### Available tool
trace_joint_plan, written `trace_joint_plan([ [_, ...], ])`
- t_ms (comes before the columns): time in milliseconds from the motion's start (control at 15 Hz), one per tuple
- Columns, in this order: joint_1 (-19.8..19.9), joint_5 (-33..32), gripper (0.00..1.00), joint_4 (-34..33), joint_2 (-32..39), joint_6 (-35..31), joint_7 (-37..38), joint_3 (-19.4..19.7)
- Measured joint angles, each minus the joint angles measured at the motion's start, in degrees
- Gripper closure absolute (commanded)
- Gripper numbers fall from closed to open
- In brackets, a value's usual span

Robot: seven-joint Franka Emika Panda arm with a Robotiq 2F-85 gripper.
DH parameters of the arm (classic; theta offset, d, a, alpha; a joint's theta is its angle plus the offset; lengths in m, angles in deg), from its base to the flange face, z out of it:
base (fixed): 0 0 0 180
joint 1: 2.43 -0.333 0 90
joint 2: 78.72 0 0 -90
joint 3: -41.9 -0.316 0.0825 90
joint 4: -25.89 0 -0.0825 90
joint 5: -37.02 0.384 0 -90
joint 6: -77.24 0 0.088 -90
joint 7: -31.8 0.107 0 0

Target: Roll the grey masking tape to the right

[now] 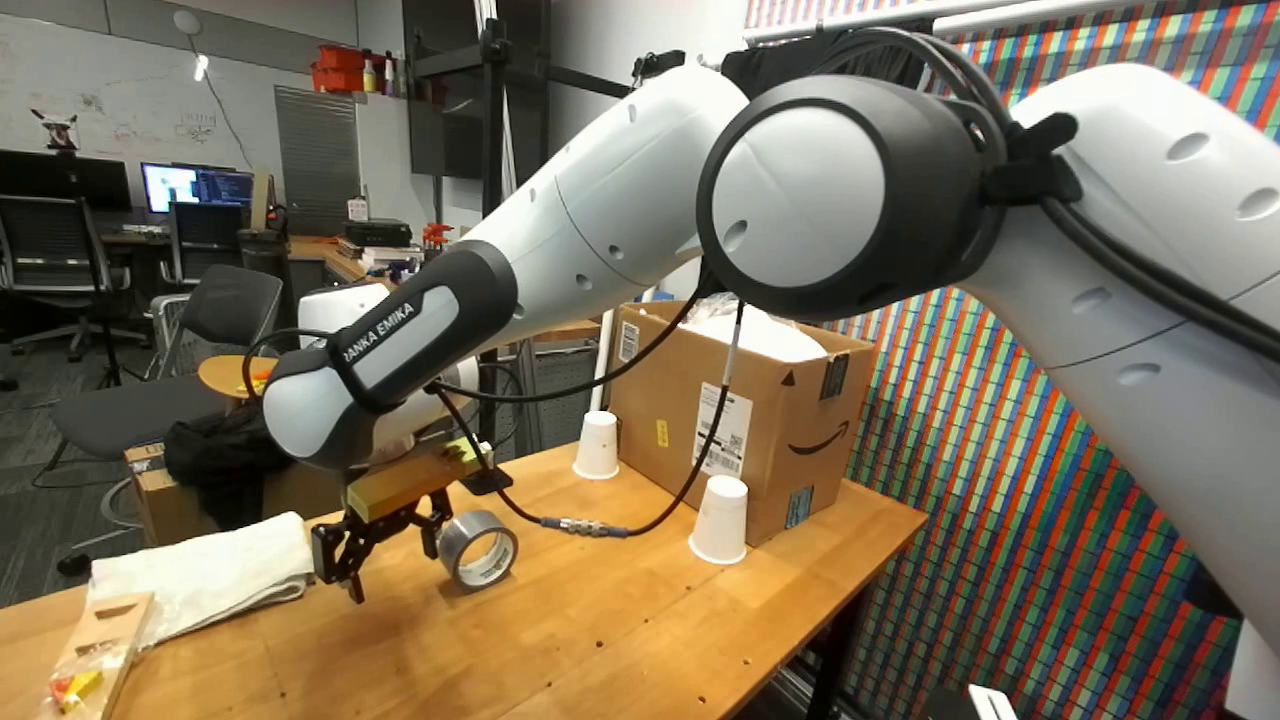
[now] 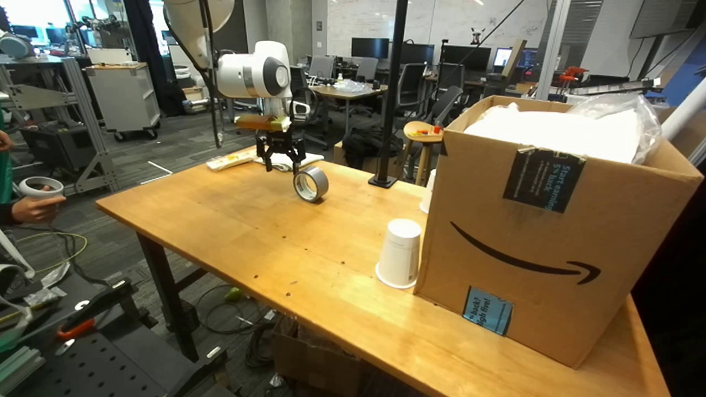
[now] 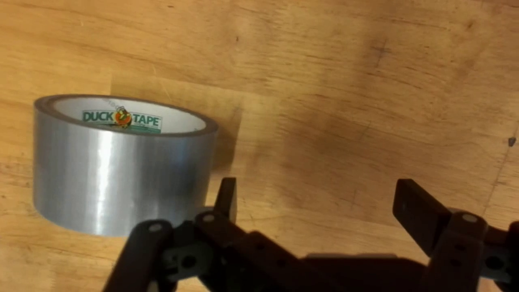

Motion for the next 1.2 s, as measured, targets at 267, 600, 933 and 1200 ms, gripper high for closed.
trace_joint_plan([
  [267, -0.7, 0.0, 0.0, 0.0, 0.0, 0.0, 0.0, -0.1],
  [600, -0.6, 0.0, 0.0, 0.2, 0.0, 0.0, 0.0, 0.0],
  [933, 0.9, 0.0, 0.0, 0.6, -0.1, 0.0, 0.0, 1.4],
  [1200, 2.2, 0.0, 0.0, 0.9, -0.1, 0.0, 0.0, 2.0],
])
